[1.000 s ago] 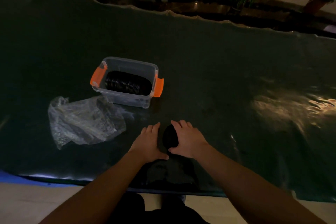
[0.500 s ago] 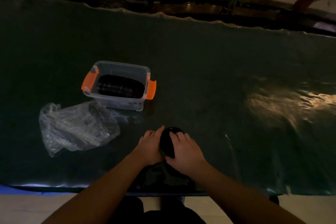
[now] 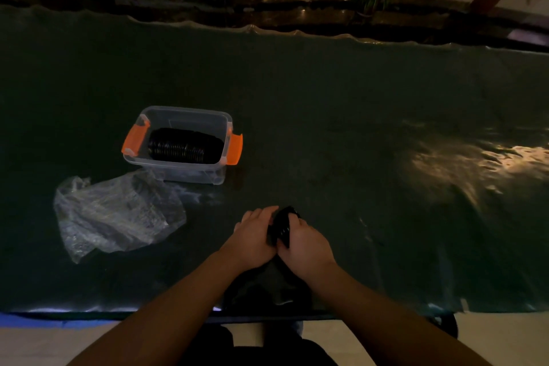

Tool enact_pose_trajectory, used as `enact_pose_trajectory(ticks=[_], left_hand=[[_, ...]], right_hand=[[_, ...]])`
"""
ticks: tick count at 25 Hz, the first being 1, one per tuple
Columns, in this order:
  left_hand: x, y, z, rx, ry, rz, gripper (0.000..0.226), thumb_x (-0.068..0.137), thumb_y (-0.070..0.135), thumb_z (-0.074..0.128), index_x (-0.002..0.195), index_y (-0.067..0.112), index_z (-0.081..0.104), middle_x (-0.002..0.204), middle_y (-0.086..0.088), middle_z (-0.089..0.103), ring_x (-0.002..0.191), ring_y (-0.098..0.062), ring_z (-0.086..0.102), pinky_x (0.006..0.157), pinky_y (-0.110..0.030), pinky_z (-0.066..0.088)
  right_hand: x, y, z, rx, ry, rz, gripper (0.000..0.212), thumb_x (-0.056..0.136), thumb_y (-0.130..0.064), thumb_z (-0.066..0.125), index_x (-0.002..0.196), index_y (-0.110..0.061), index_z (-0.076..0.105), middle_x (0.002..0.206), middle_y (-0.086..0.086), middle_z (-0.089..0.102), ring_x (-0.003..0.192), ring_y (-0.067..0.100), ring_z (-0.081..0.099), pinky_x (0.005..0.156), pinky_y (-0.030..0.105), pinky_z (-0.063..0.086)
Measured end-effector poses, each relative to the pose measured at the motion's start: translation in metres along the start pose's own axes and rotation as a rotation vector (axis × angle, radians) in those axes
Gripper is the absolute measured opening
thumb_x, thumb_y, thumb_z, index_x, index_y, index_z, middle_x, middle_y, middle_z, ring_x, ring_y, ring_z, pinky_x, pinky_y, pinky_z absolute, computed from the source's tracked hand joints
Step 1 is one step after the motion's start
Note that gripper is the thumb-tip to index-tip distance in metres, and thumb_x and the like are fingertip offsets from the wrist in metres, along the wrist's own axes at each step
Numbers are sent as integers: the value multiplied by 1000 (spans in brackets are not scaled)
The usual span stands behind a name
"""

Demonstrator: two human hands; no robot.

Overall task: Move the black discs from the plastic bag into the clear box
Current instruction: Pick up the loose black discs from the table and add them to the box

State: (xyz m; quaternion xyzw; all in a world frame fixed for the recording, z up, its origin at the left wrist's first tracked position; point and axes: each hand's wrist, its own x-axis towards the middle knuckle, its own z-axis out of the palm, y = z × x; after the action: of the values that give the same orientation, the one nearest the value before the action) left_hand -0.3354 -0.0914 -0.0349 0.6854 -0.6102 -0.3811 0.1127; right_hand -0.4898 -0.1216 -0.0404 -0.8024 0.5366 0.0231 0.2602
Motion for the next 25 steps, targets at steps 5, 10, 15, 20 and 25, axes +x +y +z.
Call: enact_pose_trajectory(ticks=[5, 10, 15, 20, 25], left_hand=[[-14, -1, -39, 269, 178, 128, 69, 85, 31, 58, 149, 19, 37, 139, -6, 50, 127, -27, 45, 103, -46, 45], [-14, -38, -119, 549, 504, 195, 45, 84, 35, 59, 126, 20, 57, 120, -5, 58, 110, -25, 54, 88, -44, 52], [31, -89, -199, 606, 397, 161, 46, 89, 48, 60, 129, 26, 55, 128, -4, 54, 121, -26, 48, 99, -49, 45], [96, -106, -223, 665, 24, 255, 79, 75, 68, 63, 141, 30, 44, 142, 1, 50, 130, -22, 45, 108, -50, 40], [134, -116, -207, 689, -76, 289, 73, 74, 73, 45, 133, 32, 53, 130, 3, 63, 118, -24, 56, 102, -52, 43]], right_hand=[[5, -19, -24, -35, 118, -83, 55, 89, -39, 63, 135, -13, 49, 116, 7, 67, 99, 27, 66, 77, 38, 54], [30, -78, -54, -245, 302, -244, 58, 85, -30, 69, 137, -9, 53, 131, 12, 65, 105, 31, 67, 86, 42, 55], [58, -135, -74, -319, 376, -268, 59, 89, -28, 65, 143, -10, 49, 141, 14, 58, 118, 31, 63, 97, 43, 52], [82, -181, -72, -345, 397, -228, 60, 91, -27, 67, 145, -9, 48, 145, 16, 56, 121, 34, 61, 99, 45, 50], [104, -208, -55, -107, 379, -94, 58, 93, -26, 64, 145, -13, 44, 144, 10, 55, 122, 31, 57, 95, 45, 53]])
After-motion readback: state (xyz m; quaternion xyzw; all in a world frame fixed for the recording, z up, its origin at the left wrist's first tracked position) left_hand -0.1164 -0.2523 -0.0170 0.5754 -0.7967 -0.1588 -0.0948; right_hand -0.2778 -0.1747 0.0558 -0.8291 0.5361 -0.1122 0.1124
